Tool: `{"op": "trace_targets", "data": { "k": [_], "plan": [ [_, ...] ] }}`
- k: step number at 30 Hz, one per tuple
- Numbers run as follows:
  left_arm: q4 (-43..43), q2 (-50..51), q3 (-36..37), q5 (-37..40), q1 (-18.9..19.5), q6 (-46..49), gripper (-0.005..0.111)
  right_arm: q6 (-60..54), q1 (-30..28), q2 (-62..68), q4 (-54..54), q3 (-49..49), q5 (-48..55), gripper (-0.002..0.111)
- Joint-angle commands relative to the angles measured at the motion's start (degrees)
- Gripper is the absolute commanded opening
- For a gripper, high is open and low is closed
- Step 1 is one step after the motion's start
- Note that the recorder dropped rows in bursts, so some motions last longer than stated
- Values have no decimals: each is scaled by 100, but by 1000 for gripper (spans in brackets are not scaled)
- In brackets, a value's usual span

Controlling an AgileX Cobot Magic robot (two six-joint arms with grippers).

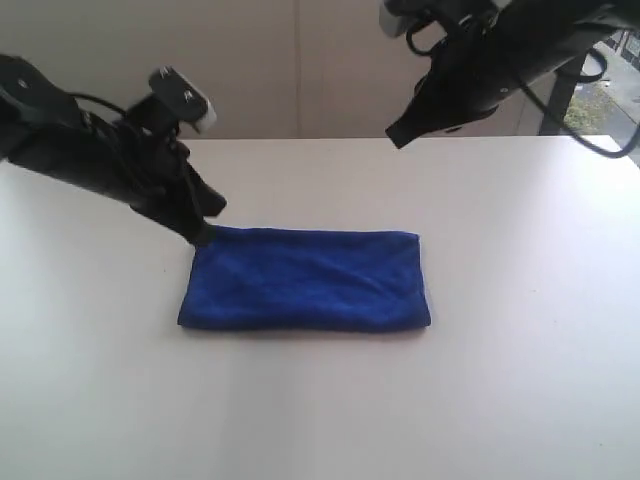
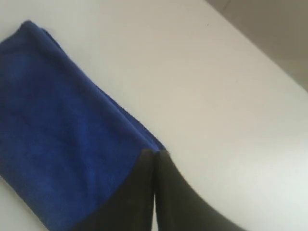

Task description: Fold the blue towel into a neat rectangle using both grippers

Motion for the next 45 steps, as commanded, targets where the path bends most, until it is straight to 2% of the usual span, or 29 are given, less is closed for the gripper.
{"op": "trace_targets", "data": {
  "k": [1,6,16,22,28,45],
  "plan": [
    [-72,-1192,59,90,-20,-486,0,91,-68,-797,-53,329,-28,0],
    [-11,-2525,632,-114,-20,-847,0,339,-68,-2039,-68,1188,-282,0],
    [1,-5481,3053,-939,-20,-1613,0,994,-68,-4827,-76,3208,-1019,0],
    [1,-6354,4029,-1289,-20,-1997,0,994,-68,-5784,-64,3912,-1025,0],
    [1,-6416,4183,-1068,-20,-1997,0,890,-68,-5984,167,4048,-883,0],
    [1,-6430,4183,-1066,-20,-1970,0,891,-68,-5984,167,4048,-873,0]
  ]
}}
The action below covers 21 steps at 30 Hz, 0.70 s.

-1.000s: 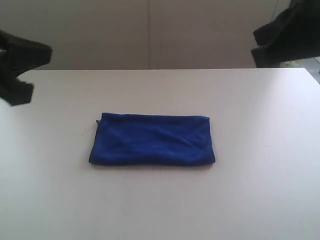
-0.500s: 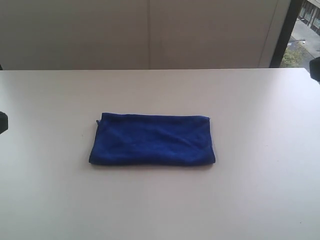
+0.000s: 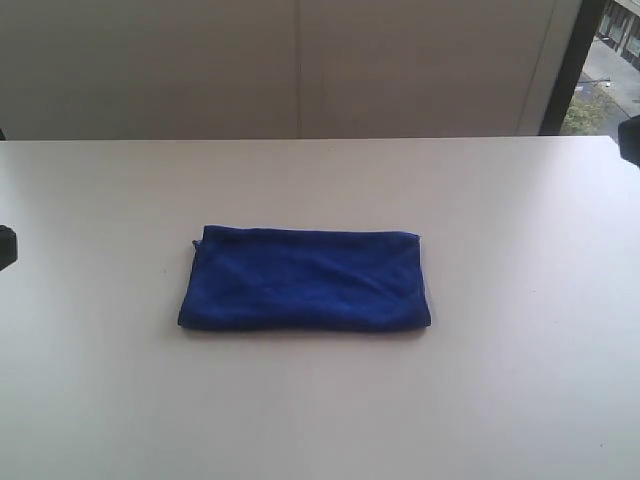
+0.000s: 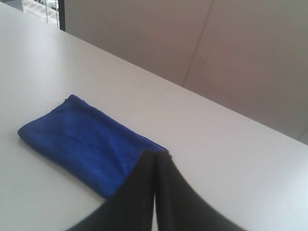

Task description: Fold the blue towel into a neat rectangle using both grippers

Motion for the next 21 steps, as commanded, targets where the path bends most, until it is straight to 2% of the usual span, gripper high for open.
{"op": "trace_targets", "data": {
  "k": [1,3,8,11,16,19,21],
  "plan": [
    [-59,-82,37,28,-20,-9,0,-31,-68,-30,7,23,-27,0],
    [-59,-225,37,106,184,-9,0,-31,-68,-30,7,23,-13,0],
    [-59,-929,37,189,1476,-30,0,-31,-68,-30,18,23,-12,0],
    [-59,-1420,37,205,1941,-98,0,-31,-68,-30,18,23,-12,0],
    [-59,-2728,37,714,2092,-165,0,-31,-68,-30,18,23,-12,0],
    [-102,-3011,37,1377,2092,-177,0,-31,-68,-30,18,23,-12,0],
    [-168,-3011,37,1548,2092,-338,0,-31,-68,-30,18,23,-12,0]
  ]
}}
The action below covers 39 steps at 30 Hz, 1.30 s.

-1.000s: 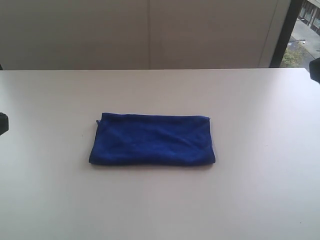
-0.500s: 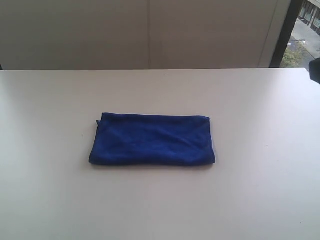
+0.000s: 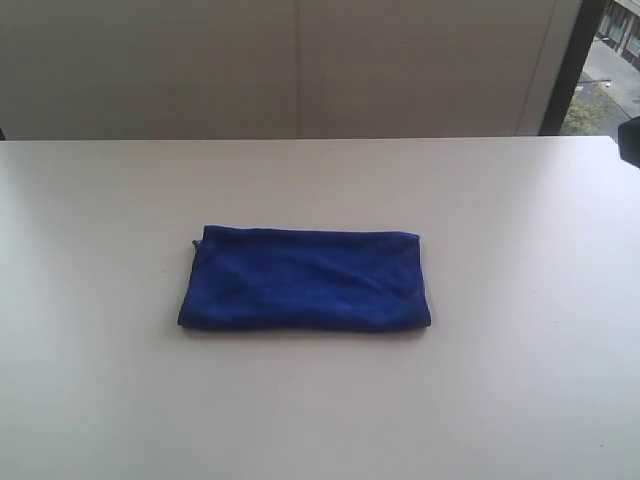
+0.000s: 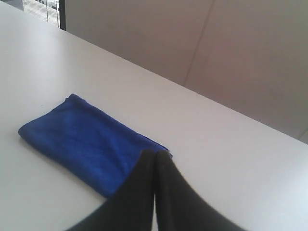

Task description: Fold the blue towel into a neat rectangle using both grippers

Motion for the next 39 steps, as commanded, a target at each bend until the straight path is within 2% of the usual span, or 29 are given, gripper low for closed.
{"op": "trace_targets", "data": {
  "k": [1,7,12,14,21,26,28,30,33,35,39],
  "plan": [
    [-149,-53,37,494,20,-418,0,-31,-68,-30,18,23,-27,0],
    [10,344,118,212,20,-2129,0,-31,-68,-30,18,23,-27,0],
    [2390,329,617,-20,20,-5158,0,-31,-68,-30,18,23,-27,0],
    [3033,257,835,-23,20,-5964,0,-31,-68,-30,18,23,-27,0],
    [3346,-73,1780,-825,20,-5813,0,-31,-68,-30,16,23,-27,0],
    [3786,-73,2465,-913,20,-5813,0,-31,-68,-30,16,23,-27,0],
    [3840,-73,2502,-824,20,-5601,0,-31,-68,-30,16,23,-27,0],
    [3840,-73,2502,-413,-4,-5151,0,-31,-68,-30,16,23,-27,0],
    [3786,-73,2502,-455,-122,-4653,0,-31,-68,-30,16,23,-27,0],
    [3786,-73,2502,-455,-269,-4614,0,-31,-68,-30,16,23,-27,0],
    [3825,-73,2502,-460,-295,-4614,0,-31,-68,-30,16,23,-27,0]
  ]
}}
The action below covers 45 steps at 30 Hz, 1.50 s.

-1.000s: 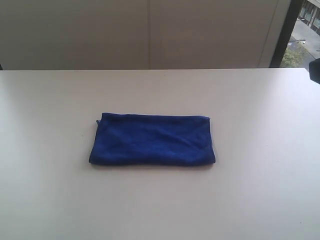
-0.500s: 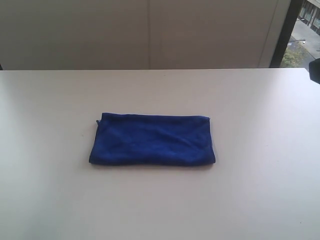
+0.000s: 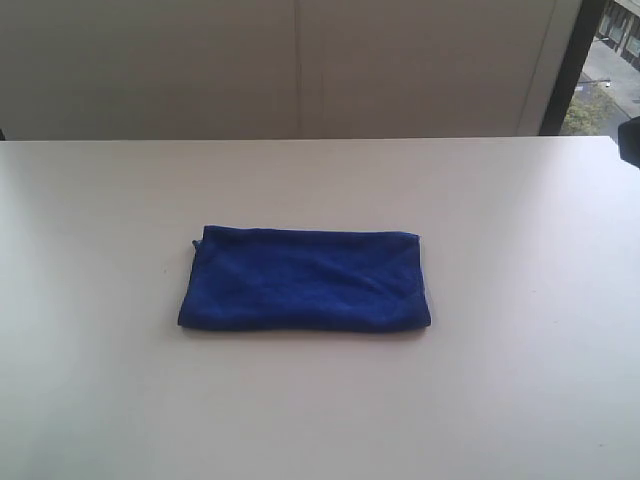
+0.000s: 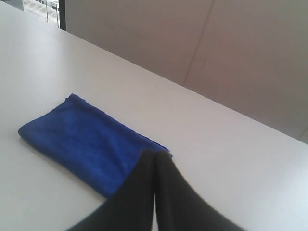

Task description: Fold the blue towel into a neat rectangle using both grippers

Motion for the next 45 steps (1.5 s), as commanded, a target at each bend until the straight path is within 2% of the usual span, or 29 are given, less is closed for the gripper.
{"op": "trace_targets", "data": {
  "k": [1,33,40,45],
  "plan": [
    [39,-25,22,19,-49,34,0,-31,-68,-30,4,23,-36,0],
    [0,-25,22,-4,-31,34,0,-31,-68,-30,4,23,-36,0],
    [0,-25,22,-4,-31,34,0,-21,134,-40,29,23,-26,0],
    [0,-25,22,-4,-31,34,0,9,134,-661,49,111,31,0]
  ]
}}
